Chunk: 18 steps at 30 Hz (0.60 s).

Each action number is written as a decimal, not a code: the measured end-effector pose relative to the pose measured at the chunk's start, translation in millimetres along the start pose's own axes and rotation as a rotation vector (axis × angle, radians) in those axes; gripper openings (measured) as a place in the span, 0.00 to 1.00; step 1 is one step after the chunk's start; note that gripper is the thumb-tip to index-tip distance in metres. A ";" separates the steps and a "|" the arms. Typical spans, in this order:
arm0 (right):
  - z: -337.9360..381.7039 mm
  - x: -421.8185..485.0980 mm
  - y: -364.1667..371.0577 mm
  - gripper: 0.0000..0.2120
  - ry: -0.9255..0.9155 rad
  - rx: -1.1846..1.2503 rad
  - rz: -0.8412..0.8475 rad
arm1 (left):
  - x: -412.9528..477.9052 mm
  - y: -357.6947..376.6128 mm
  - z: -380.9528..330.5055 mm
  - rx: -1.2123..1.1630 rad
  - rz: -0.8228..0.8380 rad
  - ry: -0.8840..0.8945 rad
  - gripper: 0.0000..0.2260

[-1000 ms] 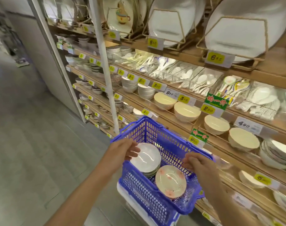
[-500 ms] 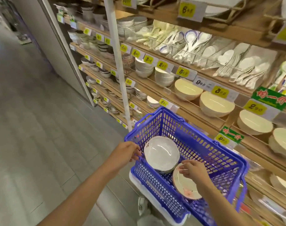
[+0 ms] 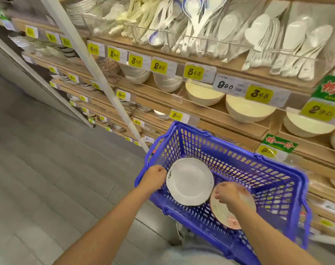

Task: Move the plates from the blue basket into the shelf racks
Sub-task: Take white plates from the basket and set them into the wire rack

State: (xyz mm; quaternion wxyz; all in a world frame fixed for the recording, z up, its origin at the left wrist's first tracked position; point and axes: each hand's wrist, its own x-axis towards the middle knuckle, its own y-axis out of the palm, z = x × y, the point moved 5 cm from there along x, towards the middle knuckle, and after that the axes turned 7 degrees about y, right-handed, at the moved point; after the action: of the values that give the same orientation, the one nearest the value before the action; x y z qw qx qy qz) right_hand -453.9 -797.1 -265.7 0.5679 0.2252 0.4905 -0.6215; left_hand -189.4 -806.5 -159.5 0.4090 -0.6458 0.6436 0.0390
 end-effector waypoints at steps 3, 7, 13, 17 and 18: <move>2.3 9.5 4.6 0.08 0.046 -0.011 -0.011 | 29.9 11.6 6.8 0.086 0.009 -0.062 0.10; 5.3 20.0 16.0 0.06 0.054 -0.077 0.039 | 66.1 32.4 24.6 0.263 0.102 -0.179 0.18; 13.0 30.1 33.8 0.12 0.079 -0.140 -0.012 | 96.3 52.6 41.4 0.256 0.242 -0.226 0.18; 12.9 35.2 38.3 0.16 0.133 -0.087 -0.086 | 107.2 59.0 46.8 0.217 0.264 -0.225 0.18; 13.3 36.6 39.0 0.16 0.149 -0.062 -0.098 | 108.1 60.4 47.2 0.177 0.281 -0.241 0.17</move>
State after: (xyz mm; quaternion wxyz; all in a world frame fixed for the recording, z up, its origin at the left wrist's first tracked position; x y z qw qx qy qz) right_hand -423.4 -821.4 -304.5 0.5053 0.2287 0.5609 -0.6146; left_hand -200.8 -855.8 -281.9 0.5288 -0.5019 0.6746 0.1159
